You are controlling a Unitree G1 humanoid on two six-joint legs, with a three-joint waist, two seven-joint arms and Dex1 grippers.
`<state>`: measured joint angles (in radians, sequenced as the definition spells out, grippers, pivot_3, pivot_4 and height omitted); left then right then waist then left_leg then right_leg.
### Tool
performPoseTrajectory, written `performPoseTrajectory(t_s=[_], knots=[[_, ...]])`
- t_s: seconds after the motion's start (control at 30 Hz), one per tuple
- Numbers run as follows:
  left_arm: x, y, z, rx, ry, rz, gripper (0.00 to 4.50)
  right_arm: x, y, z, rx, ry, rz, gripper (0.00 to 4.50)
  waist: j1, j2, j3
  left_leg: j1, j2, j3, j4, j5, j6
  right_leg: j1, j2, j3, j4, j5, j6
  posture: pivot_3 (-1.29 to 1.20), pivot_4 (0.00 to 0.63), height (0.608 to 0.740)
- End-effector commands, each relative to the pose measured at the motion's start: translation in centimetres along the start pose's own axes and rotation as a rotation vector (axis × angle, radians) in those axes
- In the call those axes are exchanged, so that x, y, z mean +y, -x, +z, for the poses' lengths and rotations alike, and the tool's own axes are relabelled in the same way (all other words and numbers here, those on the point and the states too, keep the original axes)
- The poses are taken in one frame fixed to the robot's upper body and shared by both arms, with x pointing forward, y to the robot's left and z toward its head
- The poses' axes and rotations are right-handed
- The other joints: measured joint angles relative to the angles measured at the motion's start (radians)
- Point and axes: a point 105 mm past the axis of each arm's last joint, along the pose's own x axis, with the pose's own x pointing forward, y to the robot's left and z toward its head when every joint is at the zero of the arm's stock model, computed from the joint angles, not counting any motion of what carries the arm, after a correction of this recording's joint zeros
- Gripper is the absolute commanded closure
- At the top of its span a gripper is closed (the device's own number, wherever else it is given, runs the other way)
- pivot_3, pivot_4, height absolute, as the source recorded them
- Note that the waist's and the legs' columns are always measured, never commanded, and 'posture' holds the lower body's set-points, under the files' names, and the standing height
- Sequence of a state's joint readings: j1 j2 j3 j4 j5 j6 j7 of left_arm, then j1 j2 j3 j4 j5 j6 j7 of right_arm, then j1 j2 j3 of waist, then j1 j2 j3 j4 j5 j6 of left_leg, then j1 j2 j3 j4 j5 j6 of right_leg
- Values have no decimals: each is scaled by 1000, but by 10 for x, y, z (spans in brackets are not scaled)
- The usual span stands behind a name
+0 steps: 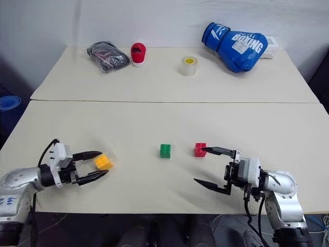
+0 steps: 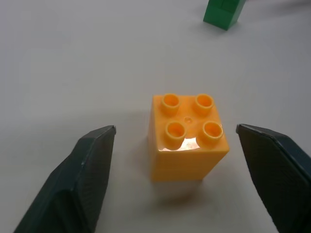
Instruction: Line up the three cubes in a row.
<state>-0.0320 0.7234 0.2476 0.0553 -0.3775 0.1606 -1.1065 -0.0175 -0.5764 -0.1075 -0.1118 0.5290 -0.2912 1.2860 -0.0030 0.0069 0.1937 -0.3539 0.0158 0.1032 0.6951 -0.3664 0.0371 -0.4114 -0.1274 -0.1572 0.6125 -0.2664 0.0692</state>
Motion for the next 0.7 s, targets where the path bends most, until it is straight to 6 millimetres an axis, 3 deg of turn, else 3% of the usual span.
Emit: performPoseTrajectory(t_s=[0.03, 0.2, 0.3, 0.43, 0.6, 0.7], knots=[[2, -4, -2, 3, -31, 11, 1536, -3, 3, 10, 3, 57, -36, 0, 2, 0, 0, 0, 0, 0, 0, 0, 0, 0, 0, 0, 0, 0, 0, 0, 150, 740], [1, -7, 5, -12, -72, -27, 3004, -2, 6, 10, 15, 59, -61, 0, 3, 0, 0, 0, 0, -1, 0, 0, 0, 0, -1, 0, -1, 0, 0, 0, 150, 740], [4, -16, 21, -49, -129, -78, 3015, -3, 9, 10, 23, 54, -83, 0, 9, 0, 0, 0, 0, -1, 0, 0, 0, 0, -2, 0, -1, 0, 0, 0, 150, 740], [-5, -34, 38, -39, -261, -294, 3015, -5, 12, 9, 30, 46, -100, 0, 16, 0, 0, 0, -1, -1, 1, 0, 1, 0, -2, 0, 0, 0, 0, 0, 150, 740], [7, -61, 46, 33, -408, -489, 3015, -11, 19, 10, 55, 49, -114, 0, 22, 0, 0, -1, -1, 0, 1, 1, 1, 0, 1, -1, 1, 0, 0, 0, 150, 740], [17, -85, 50, 26, -405, -502, 3015, -14, 22, 11, 65, 55, -139, 0, 28, 0, 0, -1, -1, 2, 3, 1, 2, 0, 9, -1, 0, 1, 2, 0, 150, 740]])
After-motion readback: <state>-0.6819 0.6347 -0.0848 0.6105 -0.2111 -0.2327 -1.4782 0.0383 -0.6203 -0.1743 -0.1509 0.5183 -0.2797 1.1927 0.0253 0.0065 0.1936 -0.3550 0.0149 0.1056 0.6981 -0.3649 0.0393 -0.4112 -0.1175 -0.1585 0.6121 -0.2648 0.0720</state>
